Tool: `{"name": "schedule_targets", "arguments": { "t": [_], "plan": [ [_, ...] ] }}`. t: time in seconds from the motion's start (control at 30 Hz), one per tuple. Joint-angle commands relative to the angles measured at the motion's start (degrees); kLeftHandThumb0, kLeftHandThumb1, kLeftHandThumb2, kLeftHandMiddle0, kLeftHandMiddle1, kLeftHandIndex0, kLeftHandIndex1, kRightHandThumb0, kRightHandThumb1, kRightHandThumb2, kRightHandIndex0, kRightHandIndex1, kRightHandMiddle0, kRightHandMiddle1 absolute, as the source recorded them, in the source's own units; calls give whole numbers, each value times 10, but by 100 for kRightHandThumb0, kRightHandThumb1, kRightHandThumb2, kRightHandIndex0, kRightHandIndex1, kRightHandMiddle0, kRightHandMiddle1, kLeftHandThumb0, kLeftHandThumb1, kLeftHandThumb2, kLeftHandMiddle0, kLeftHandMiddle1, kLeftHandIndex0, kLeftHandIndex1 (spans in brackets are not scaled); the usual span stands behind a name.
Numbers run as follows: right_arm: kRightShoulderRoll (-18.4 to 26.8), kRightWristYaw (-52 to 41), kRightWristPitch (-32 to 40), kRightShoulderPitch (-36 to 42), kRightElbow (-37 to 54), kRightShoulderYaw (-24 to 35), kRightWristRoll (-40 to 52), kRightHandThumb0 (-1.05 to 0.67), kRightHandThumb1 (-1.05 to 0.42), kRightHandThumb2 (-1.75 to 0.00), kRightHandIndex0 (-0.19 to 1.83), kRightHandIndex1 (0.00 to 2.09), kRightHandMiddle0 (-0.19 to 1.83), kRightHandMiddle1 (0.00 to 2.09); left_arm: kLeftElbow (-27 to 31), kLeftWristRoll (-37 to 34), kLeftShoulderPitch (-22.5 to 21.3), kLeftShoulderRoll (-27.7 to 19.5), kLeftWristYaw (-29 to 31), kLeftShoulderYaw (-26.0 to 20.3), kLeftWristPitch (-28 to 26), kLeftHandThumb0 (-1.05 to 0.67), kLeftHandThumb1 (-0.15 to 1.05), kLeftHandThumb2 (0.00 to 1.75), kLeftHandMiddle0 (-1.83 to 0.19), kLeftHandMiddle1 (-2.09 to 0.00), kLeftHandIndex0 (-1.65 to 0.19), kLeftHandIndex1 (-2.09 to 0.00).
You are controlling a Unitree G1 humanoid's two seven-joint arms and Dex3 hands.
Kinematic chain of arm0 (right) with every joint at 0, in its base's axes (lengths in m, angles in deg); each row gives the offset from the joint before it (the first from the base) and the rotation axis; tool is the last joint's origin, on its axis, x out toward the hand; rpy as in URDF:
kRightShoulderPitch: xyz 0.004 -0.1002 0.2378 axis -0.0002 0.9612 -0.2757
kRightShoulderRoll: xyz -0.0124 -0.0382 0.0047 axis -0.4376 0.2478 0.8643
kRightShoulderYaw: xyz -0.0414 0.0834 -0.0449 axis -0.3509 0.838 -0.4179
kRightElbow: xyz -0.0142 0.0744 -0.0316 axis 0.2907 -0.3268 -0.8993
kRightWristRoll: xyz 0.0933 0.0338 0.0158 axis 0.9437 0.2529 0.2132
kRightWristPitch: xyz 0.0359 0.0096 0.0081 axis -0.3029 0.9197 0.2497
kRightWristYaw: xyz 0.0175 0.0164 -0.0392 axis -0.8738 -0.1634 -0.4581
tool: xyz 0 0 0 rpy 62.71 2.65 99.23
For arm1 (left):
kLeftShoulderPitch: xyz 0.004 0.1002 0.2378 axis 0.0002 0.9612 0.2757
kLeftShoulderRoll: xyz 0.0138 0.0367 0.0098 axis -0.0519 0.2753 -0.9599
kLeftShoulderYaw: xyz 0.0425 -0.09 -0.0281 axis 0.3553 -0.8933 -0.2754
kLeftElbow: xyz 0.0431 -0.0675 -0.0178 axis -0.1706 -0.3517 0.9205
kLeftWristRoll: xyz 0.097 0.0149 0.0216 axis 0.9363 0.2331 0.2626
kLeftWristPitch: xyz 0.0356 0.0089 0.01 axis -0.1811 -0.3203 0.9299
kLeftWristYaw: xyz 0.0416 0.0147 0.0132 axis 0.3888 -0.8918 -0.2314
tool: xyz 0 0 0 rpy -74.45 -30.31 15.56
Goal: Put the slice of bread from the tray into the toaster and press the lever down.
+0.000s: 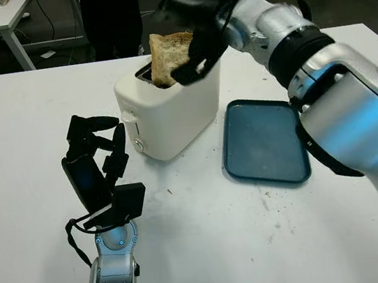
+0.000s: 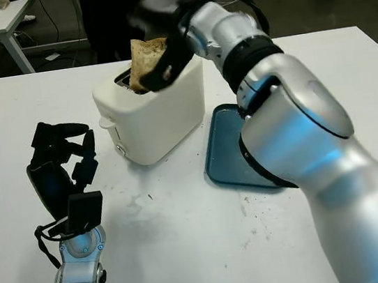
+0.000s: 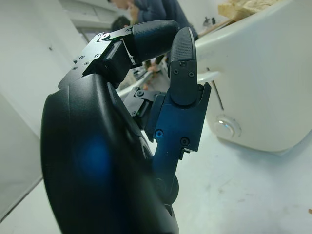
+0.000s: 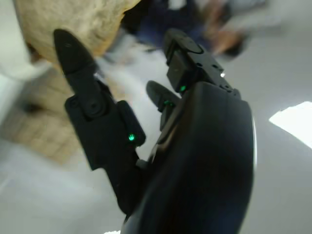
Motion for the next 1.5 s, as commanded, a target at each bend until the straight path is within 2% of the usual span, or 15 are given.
{"name": "schedule_targets", "arguments": {
  "t": [0.0,0.07,0.1,0.17,0.27,0.43,0.53,0.83,0.93,1.13,1.2,1.37,1.47],
  "plan": [
    [2,46,-10,-27,-1,-38,-37,-39,-71,-2,43,23,51,0,-2,12,1,13,-5,6,4,-45,92,28,-75,-175,-57,-147],
    [-4,83,-10,-35,-3,-57,-53,-32,-75,-2,43,18,48,0,-2,8,0,13,-4,6,6,-45,92,28,-75,-175,-57,-146],
    [-7,95,-10,-37,-3,-63,-57,-36,-74,-2,43,17,49,1,-2,6,0,14,-3,6,6,-46,92,28,-75,-175,-57,-146],
    [-15,106,-7,-40,-5,-69,-58,-32,-76,-2,42,16,47,0,-2,8,1,14,-4,7,4,-46,92,27,-75,-175,-56,-145],
    [-26,101,0,-42,-7,-71,-55,-39,-75,-2,43,15,45,0,-2,10,2,15,-4,7,2,-46,92,28,-75,-175,-57,-144],
    [-35,116,8,-43,-8,-89,-67,-16,-82,-3,42,13,44,0,-2,8,1,16,-4,8,3,-47,92,28,-75,-175,-57,-145],
    [-41,103,3,-41,-10,-85,-61,-13,-83,-3,42,13,44,0,0,12,3,18,-7,8,-1,-47,92,28,-75,-175,-57,-145],
    [-63,19,-8,-30,-12,-52,-28,-25,-76,0,42,8,49,1,4,14,0,15,-7,7,-3,-45,92,29,-76,-175,-58,-147],
    [-68,10,-8,-27,-12,-56,-33,-43,-73,0,42,7,51,1,8,13,1,16,-7,6,-6,-46,92,28,-77,-175,-58,-147],
    [-77,2,2,-19,-14,-73,-48,-49,-71,0,43,6,52,1,13,11,1,16,-7,5,-8,-46,92,28,-76,-175,-58,-146],
    [-78,4,2,-16,-14,-80,-53,-63,-70,-1,42,5,52,0,13,9,1,17,-7,5,-8,-46,92,28,-76,-175,-58,-146],
    [-78,7,4,-8,-15,-93,-55,-54,-73,-1,41,4,53,1,15,14,3,17,-10,5,-13,-47,92,28,-76,-175,-58,-146],
    [-77,10,4,-3,-15,-91,-51,-42,-74,-1,42,4,54,1,14,14,2,17,-10,6,-11,-47,92,28,-75,-175,-59,-147]
  ]
}}
